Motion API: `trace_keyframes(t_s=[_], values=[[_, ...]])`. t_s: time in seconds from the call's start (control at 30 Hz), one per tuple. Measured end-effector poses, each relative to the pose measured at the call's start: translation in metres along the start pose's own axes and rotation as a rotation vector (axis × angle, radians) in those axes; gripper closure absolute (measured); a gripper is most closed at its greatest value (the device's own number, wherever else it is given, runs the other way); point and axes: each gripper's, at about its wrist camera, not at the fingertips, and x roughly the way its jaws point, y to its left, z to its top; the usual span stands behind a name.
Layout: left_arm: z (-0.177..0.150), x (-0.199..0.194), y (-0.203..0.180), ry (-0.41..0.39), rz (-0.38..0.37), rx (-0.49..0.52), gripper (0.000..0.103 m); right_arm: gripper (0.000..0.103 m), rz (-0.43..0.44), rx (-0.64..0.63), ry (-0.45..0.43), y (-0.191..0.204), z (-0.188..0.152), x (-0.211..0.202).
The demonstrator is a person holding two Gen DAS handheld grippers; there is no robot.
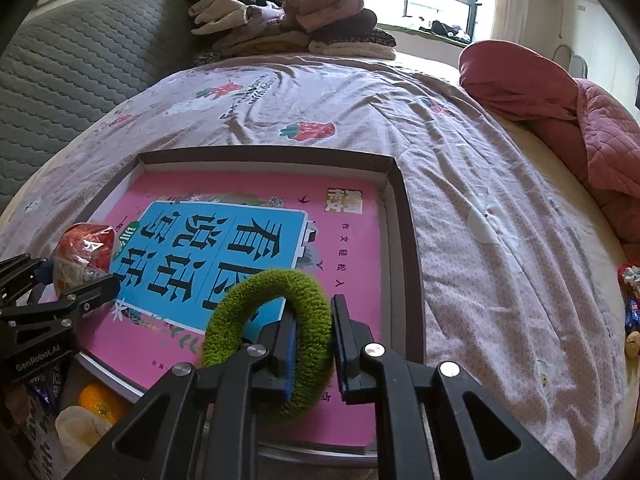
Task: Organize objects
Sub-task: 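Lower the wrapped ball onto the book and open the left gripper while the right releases the ring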
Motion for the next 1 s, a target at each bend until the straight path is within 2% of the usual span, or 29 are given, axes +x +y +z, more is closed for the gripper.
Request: trace_keyframes(t_s=[0.13,0.27,0.67,1.0], values=[[0.001,0.001,0.001,0.007,0.011,-0.005,0.050,0.079,-0.011,-0.001,0.008,-0.001,0.000,0.000],[0.002,-0.001,0.001,-0.001,0.026,-0.010,0.043,0.073,-0.018,-0.009,0.010,0.001,0.001,-0.001],[0.005,-0.013,0.001,-0.027,0.018,-0.018,0.041,0.072,-0.019,-0.007,-0.020,0.001,0.006,-0.011],[0.007,-0.050,-0.003,-0.094,0.014,-0.013,0.036,0.072,0.004,-0.016,-0.075,0.007,0.013,-0.032]])
